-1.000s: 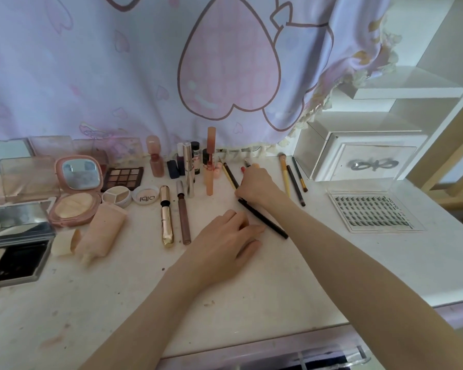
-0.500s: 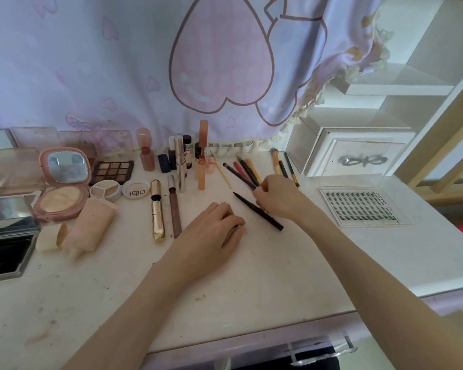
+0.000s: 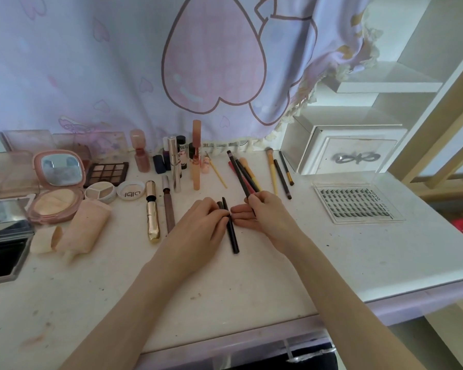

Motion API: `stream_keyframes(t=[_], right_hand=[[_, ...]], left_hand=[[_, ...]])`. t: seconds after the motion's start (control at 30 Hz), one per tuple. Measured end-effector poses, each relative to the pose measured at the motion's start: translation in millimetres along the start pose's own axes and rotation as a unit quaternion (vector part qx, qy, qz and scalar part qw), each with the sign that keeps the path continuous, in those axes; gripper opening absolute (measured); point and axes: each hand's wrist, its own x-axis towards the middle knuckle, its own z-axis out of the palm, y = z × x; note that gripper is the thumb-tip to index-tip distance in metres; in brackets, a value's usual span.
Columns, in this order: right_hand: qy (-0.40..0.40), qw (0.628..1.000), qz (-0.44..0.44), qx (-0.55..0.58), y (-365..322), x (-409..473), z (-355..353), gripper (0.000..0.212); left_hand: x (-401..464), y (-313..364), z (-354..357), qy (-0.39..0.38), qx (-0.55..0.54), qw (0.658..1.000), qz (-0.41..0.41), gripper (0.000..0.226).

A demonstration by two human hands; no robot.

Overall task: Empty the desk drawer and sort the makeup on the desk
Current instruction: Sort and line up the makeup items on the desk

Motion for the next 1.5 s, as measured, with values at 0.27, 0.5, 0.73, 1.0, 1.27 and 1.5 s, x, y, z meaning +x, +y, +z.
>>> stream_keyframes(t=[0.27,0.5,0.73,1.0,1.27,1.5], right_hand=[[0.0,0.998,-0.041,-0.047,0,-13,-18,0.015],[-0.087,0.993,-0.074,0.02,1,-30,-41,0.014],[-0.052,0.952,-0.179,-0.245,4,-35,-44,0.016],[-0.027,0.739,-0.36,-0.569,16,-26,-34,0.031],[-0.008,0.754,-0.411,-0.513,25,-22,-40,0.046],[-0.016,0.758,-0.408,-0.509,23,-21,-45,0.042]], left_hand=[[4,6,-9,0.146,0.016,0.988,-0.036,0.031],[6,-2,-12,0.172,0.095,0.979,0.056,0.02],[4,4,-9,0.068,0.035,0.993,0.095,0.027],[2,6,-6,0.037,-0.114,0.992,0.038,0.011],[4,6,-5,0.039,-0.115,0.991,0.063,0.01],[3,6,-7,0.038,-0.114,0.99,0.078,0.014]])
